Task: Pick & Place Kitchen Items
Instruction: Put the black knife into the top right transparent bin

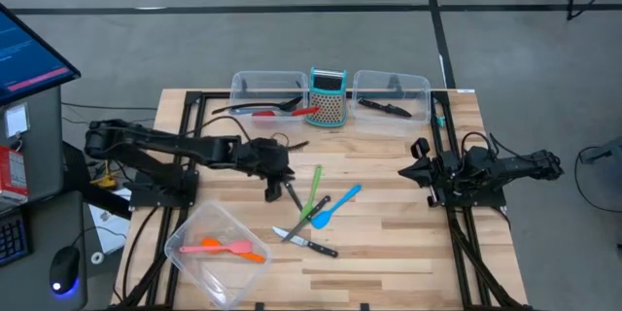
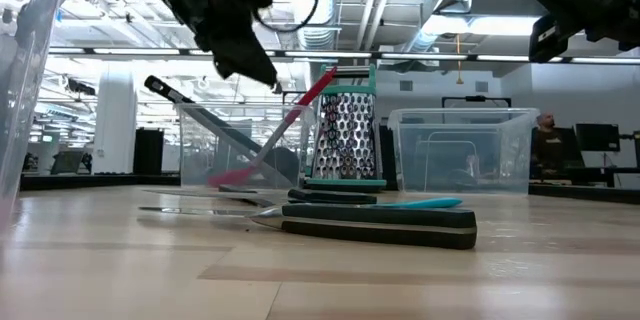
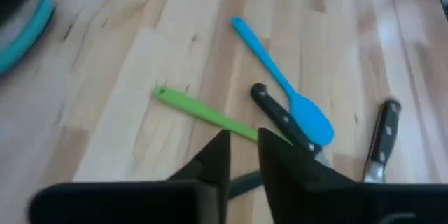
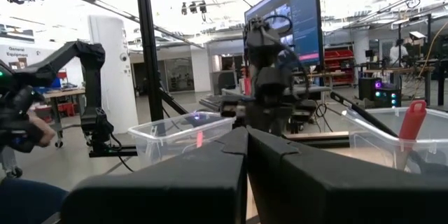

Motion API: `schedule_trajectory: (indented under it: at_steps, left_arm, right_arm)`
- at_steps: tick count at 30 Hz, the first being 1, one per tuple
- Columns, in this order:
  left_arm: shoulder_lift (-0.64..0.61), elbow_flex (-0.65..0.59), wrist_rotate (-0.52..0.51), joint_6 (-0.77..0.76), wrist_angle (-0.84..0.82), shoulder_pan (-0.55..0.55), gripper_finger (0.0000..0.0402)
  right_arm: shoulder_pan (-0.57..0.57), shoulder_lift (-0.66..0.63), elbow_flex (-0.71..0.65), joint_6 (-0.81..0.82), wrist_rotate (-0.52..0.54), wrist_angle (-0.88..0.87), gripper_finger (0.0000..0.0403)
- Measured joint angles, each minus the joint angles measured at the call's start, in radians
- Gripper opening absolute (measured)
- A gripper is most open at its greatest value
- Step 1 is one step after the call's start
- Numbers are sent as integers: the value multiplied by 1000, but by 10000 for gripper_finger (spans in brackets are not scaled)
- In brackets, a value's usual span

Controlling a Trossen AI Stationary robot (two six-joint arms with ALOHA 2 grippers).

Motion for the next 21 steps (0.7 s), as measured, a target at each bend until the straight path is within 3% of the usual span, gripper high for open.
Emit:
schedule_trajectory:
  at_steps: [5,10,17,21]
  left_arm:
    - [-7,0,90,270,0,-20,128]
    - [12,0,75,349,-23,17,185]
    - [103,0,129,540,-58,77,198]
    - [174,0,146,571,-60,83,198]
  right_arm:
    - [0,0,0,0,0,2,0]
    - [0,0,0,0,0,2,0]
    - [0,0,0,0,0,2,0]
    - [0,0,0,0,0,2,0]
